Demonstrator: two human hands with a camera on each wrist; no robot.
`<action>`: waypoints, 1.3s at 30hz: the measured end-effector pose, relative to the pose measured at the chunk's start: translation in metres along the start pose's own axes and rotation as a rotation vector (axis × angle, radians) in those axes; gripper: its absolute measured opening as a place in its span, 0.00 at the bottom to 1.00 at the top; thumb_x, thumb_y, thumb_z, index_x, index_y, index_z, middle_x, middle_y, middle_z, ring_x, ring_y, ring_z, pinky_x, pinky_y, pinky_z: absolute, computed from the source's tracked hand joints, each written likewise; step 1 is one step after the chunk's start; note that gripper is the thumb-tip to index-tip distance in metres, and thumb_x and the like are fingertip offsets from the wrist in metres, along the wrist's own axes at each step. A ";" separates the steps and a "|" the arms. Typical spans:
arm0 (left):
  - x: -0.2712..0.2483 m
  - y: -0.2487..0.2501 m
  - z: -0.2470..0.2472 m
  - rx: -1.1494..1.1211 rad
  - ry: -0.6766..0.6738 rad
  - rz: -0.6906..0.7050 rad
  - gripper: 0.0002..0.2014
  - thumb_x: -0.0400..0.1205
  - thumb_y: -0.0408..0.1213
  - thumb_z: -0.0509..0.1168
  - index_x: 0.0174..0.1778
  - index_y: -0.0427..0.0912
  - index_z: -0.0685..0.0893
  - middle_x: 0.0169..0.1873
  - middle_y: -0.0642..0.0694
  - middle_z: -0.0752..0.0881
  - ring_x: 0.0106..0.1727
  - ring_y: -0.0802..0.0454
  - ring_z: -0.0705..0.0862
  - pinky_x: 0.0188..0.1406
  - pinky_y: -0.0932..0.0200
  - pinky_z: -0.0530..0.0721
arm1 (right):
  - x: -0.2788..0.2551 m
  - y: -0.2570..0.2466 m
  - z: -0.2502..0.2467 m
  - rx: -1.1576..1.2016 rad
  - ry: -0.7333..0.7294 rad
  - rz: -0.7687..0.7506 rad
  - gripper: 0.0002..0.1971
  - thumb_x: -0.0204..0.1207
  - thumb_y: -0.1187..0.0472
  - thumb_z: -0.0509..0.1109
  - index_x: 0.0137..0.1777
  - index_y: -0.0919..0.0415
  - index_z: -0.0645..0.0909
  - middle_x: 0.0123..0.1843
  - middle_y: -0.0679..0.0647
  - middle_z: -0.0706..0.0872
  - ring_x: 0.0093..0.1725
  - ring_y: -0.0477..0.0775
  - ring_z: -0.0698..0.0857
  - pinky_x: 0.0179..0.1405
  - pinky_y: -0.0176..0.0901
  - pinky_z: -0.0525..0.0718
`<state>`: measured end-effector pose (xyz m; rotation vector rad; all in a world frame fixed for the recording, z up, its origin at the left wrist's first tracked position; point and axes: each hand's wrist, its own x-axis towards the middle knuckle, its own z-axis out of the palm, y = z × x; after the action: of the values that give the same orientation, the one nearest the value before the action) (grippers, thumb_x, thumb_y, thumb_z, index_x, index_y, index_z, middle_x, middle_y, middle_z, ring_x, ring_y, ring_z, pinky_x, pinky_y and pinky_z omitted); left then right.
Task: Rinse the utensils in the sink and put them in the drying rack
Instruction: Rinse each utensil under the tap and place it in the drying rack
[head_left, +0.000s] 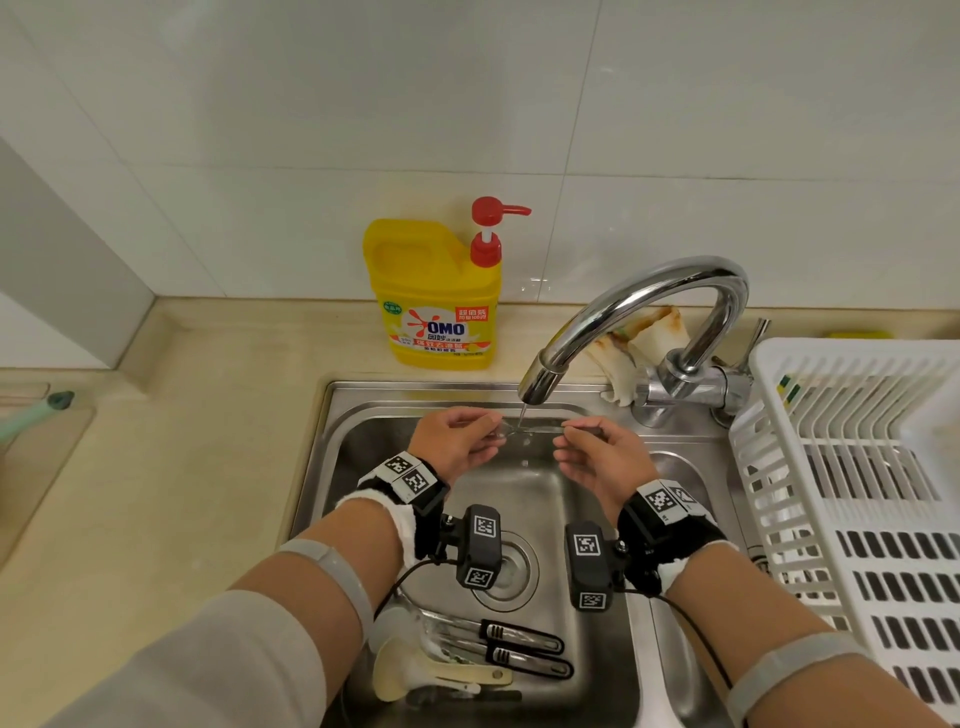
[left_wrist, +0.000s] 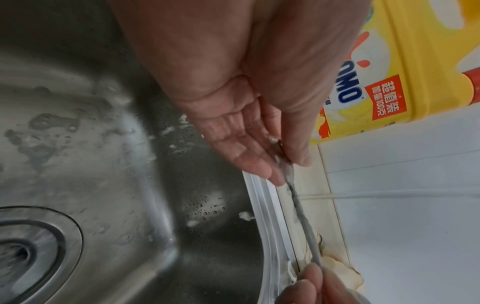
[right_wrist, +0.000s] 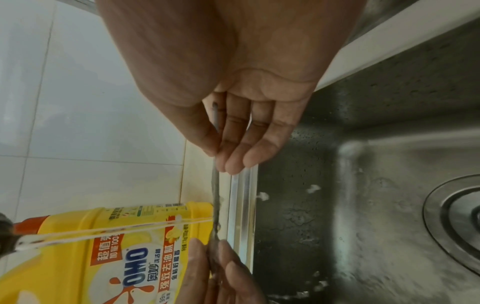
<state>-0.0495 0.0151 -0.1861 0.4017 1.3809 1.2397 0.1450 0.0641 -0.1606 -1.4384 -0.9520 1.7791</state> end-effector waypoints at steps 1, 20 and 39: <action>-0.001 0.001 -0.002 -0.008 0.011 0.006 0.08 0.81 0.36 0.74 0.53 0.38 0.89 0.45 0.41 0.93 0.45 0.50 0.93 0.42 0.61 0.88 | 0.001 0.001 0.002 -0.005 0.006 0.000 0.04 0.80 0.71 0.70 0.48 0.63 0.85 0.37 0.60 0.89 0.33 0.53 0.87 0.38 0.43 0.88; -0.012 0.013 -0.046 -0.038 0.183 0.094 0.15 0.78 0.41 0.76 0.57 0.37 0.88 0.46 0.40 0.93 0.40 0.55 0.90 0.34 0.63 0.83 | 0.006 0.014 0.043 0.026 -0.117 0.112 0.03 0.81 0.65 0.72 0.50 0.64 0.85 0.40 0.59 0.93 0.33 0.49 0.86 0.35 0.38 0.84; -0.012 0.007 -0.041 -0.101 0.140 0.093 0.07 0.82 0.31 0.71 0.53 0.33 0.86 0.44 0.37 0.90 0.45 0.47 0.91 0.51 0.56 0.90 | 0.004 0.009 0.045 0.134 -0.088 0.115 0.07 0.82 0.63 0.71 0.55 0.66 0.87 0.40 0.59 0.91 0.35 0.50 0.87 0.38 0.38 0.86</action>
<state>-0.0850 -0.0100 -0.1841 0.3164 1.4238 1.4305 0.0996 0.0567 -0.1646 -1.3637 -0.7905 1.9651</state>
